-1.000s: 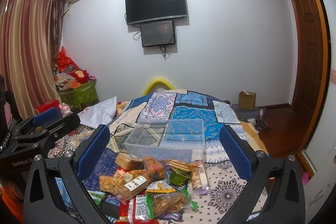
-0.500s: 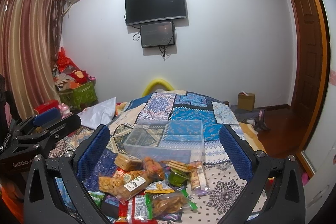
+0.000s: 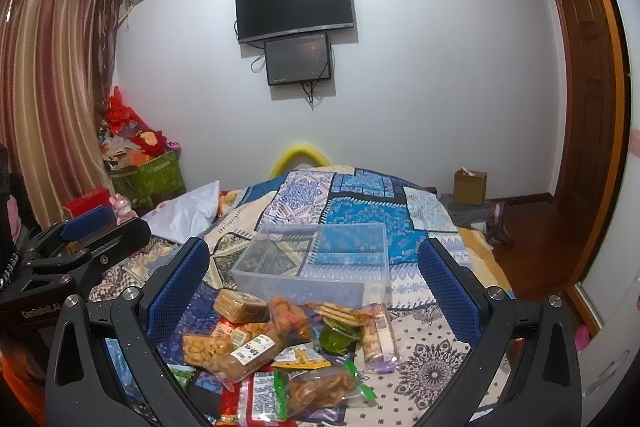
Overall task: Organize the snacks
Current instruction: 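Grasp the peanut cracker bag with the left tool while the right tool grasps the biscuit roll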
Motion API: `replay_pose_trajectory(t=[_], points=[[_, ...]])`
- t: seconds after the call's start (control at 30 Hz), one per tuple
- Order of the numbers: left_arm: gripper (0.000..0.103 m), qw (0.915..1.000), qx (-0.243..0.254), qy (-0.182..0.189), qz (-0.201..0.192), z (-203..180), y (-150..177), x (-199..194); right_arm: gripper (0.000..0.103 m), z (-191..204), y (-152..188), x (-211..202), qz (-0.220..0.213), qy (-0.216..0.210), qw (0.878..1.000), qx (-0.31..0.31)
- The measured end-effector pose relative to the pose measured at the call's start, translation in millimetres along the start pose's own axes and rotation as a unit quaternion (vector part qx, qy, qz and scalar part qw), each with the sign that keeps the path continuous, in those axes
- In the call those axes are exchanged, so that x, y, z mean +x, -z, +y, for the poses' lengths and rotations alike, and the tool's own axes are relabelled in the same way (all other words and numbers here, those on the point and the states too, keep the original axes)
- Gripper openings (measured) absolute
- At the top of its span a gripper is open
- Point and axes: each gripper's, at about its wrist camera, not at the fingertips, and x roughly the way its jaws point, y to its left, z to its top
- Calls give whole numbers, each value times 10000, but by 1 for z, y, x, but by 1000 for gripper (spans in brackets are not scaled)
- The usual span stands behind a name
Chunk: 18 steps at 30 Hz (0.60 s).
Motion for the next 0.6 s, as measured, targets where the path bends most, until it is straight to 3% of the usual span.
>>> replay_pose_trajectory(t=[0.27,0.4,0.6], points=[[103,9974,-339,-52,628,22,16,44,103,-25,15,33,490,187,9985,172],[90,9932,-474,-189,1045,34,32,72,103,-39,29,55,891,234,9952,319],[85,9832,-640,-270,1689,52,63,108,101,-57,52,83,1432,236,9882,492]])
